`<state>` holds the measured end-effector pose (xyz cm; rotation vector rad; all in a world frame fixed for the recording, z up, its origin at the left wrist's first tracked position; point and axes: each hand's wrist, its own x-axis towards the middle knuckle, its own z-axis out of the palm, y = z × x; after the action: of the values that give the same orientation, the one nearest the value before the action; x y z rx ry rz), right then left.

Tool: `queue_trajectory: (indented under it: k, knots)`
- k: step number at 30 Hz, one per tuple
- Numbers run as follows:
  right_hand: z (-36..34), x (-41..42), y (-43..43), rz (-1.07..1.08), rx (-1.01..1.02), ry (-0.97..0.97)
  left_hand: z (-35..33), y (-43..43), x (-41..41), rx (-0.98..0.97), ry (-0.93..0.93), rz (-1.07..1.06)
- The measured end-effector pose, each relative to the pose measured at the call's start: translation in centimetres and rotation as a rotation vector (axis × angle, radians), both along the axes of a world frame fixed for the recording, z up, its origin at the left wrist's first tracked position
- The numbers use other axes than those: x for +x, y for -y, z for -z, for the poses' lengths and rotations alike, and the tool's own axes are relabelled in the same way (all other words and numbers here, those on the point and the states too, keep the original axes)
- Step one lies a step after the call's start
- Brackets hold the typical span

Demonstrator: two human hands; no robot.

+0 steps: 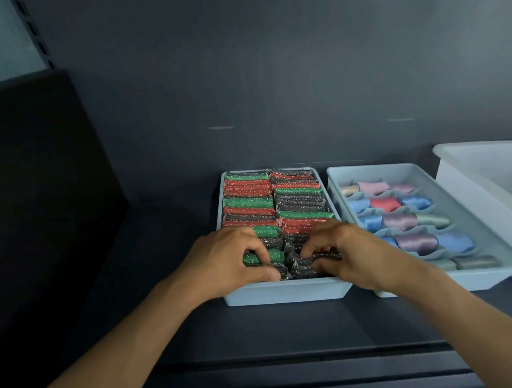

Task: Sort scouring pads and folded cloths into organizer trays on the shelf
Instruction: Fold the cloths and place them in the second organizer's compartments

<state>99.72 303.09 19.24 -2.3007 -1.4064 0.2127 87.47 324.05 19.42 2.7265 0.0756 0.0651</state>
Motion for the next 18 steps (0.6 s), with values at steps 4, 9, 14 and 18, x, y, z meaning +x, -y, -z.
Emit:
queue_trajectory:
  k: [4, 9, 14, 18]
  knots:
    - [0.1, -0.4, -0.6, -0.007, 0.011, -0.076, -0.2, 0.3, 0.2, 0.100, 0.037, -0.003]
    - [0.9, -2.3, -0.6, 0.131, 0.096, 0.146, 1.1, 0.7, 0.2, 0.207, 0.189, -0.009]
    - [3.7, -4.4, -1.2, 0.271, -0.087, 0.399, 2.5, 1.4, -1.1, 0.301, -0.056, 0.052]
    - [3.2, -2.7, -2.0, 0.227, -0.225, 0.302, 2.6, 1.1, 1.1, 0.314, -0.145, 0.062]
